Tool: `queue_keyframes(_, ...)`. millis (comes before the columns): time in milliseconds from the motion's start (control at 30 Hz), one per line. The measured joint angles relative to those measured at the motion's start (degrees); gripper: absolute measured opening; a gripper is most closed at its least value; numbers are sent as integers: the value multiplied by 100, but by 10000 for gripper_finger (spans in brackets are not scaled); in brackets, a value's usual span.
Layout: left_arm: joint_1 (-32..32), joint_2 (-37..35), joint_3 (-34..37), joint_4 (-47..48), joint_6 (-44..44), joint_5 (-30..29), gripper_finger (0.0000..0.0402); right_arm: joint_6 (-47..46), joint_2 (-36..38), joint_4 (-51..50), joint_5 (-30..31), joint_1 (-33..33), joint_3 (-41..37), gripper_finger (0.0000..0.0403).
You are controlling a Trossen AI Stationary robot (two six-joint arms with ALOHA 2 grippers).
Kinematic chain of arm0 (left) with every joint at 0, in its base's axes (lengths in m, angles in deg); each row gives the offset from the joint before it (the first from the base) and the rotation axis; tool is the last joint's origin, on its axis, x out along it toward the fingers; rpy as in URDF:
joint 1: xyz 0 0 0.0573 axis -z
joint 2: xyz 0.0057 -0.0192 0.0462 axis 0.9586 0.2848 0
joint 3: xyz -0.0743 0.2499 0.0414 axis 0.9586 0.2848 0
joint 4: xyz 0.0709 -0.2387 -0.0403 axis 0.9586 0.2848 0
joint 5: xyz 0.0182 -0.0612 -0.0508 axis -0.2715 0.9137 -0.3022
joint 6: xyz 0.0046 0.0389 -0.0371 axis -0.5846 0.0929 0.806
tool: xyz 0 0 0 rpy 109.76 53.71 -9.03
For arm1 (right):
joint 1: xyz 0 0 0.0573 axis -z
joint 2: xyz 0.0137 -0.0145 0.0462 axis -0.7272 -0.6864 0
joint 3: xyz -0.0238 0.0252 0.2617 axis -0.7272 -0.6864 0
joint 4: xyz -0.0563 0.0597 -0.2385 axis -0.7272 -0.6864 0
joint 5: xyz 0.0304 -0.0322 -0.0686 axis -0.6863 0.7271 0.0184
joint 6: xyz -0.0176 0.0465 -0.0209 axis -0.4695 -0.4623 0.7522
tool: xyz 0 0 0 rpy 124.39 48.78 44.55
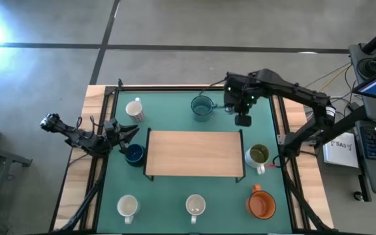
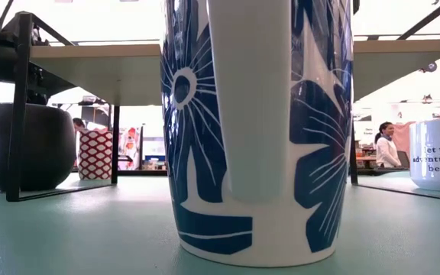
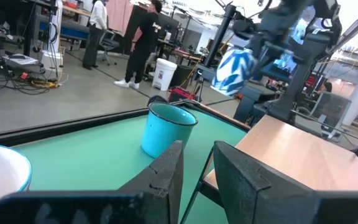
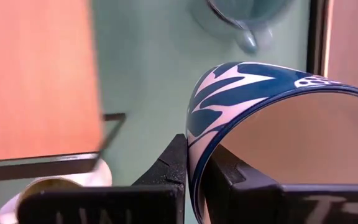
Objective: Place coffee mugs
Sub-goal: Put the top blue patterned mug on the shelf
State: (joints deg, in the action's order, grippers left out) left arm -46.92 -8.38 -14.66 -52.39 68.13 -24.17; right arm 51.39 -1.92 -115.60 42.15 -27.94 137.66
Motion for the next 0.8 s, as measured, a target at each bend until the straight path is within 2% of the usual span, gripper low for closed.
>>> queue_keyframes(233, 1, 1, 0, 0, -2, 0, 72, 156, -7, -15, 0, -848, 254, 21)
queue_keyframes(600, 0, 1, 0, 0, -1, 1, 72, 174, -92, -553, -46, -1723, 263, 26)
queue_keyframes(800, 1, -1, 0, 0, 0, 2, 72, 202, -98, -607, -757, -2032, 263, 27)
